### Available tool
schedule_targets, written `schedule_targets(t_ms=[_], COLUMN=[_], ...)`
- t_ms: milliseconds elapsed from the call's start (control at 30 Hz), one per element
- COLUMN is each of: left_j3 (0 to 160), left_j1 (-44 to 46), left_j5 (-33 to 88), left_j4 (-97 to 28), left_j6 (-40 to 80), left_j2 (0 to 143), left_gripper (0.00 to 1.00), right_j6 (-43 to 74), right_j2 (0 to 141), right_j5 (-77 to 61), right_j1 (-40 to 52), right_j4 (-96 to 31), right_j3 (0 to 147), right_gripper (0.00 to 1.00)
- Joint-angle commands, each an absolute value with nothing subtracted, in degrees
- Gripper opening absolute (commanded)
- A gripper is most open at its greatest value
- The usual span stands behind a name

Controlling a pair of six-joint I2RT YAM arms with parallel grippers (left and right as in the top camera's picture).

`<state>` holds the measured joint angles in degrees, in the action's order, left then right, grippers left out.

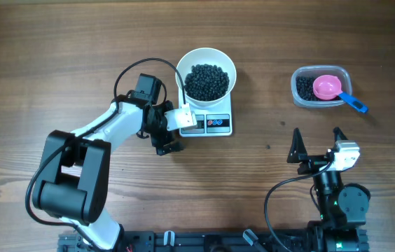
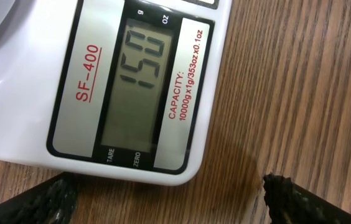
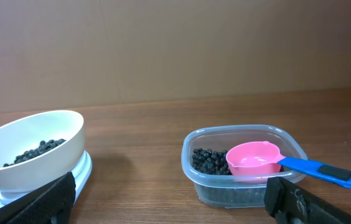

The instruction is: Scoop item into bowl and weigh 150g on scale

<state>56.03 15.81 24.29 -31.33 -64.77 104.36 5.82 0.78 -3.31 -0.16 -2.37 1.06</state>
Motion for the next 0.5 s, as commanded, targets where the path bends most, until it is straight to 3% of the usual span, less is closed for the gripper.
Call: schedule_targets(t_ms=[0, 467], left_j3=[55.48, 55.48], left_j1=[15.97, 15.97], left_j5=[23.46, 23.46], left_j4=[-33.08, -33.69], left_j6=[-64.01, -64.01], left_j2=[105.23, 105.23], left_gripper=[1.0, 1.0], right_j6=[6.17, 6.17], right_j2=[0.27, 0.27], right_j5=[-2.55, -2.55], right_j1=[-0.4, -0.4], right_j4=[-2.15, -2.15], right_j3=[1.37, 1.37], right_gripper=[1.0, 1.0])
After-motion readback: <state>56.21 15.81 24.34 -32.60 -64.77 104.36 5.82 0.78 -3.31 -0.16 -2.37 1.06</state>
